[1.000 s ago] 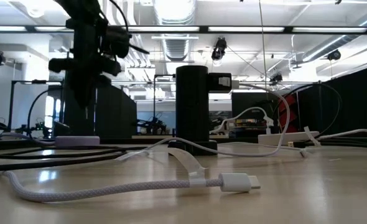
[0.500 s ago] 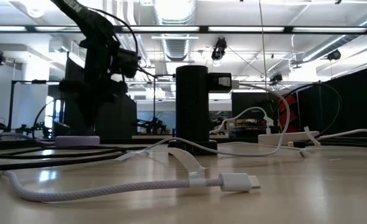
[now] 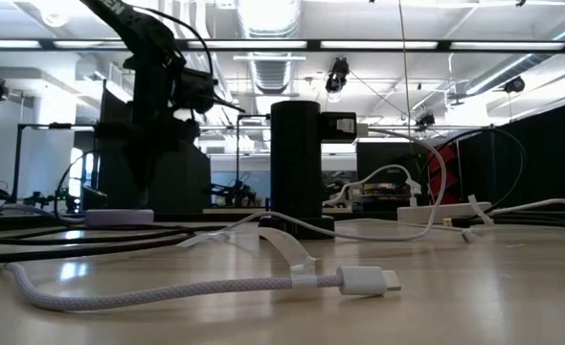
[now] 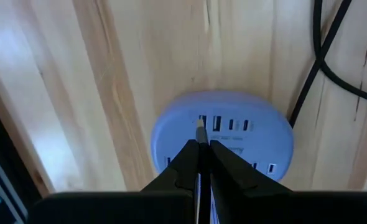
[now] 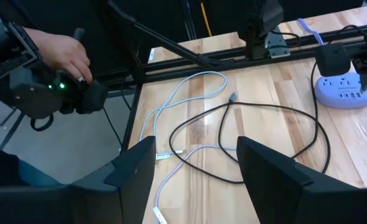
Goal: Insert USB
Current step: Insert the black charger cable into the violet outlet extension
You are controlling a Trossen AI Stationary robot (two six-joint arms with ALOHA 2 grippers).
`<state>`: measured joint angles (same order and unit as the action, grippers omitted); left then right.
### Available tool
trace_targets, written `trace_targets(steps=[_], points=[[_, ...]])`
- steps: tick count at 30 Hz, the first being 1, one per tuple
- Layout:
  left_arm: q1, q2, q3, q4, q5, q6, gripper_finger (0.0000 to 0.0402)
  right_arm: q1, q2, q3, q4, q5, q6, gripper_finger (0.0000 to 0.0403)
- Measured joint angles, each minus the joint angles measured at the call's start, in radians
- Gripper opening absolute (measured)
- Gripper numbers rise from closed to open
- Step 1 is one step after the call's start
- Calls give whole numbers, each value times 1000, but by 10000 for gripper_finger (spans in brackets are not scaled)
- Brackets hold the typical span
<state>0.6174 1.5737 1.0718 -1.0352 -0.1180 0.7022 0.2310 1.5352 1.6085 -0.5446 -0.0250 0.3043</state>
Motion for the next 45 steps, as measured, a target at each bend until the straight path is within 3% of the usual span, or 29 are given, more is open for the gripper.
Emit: trace_targets(steps=[45], points=[[2,27,-1,7,4,12,12,0,2,0,0,1,0,212]])
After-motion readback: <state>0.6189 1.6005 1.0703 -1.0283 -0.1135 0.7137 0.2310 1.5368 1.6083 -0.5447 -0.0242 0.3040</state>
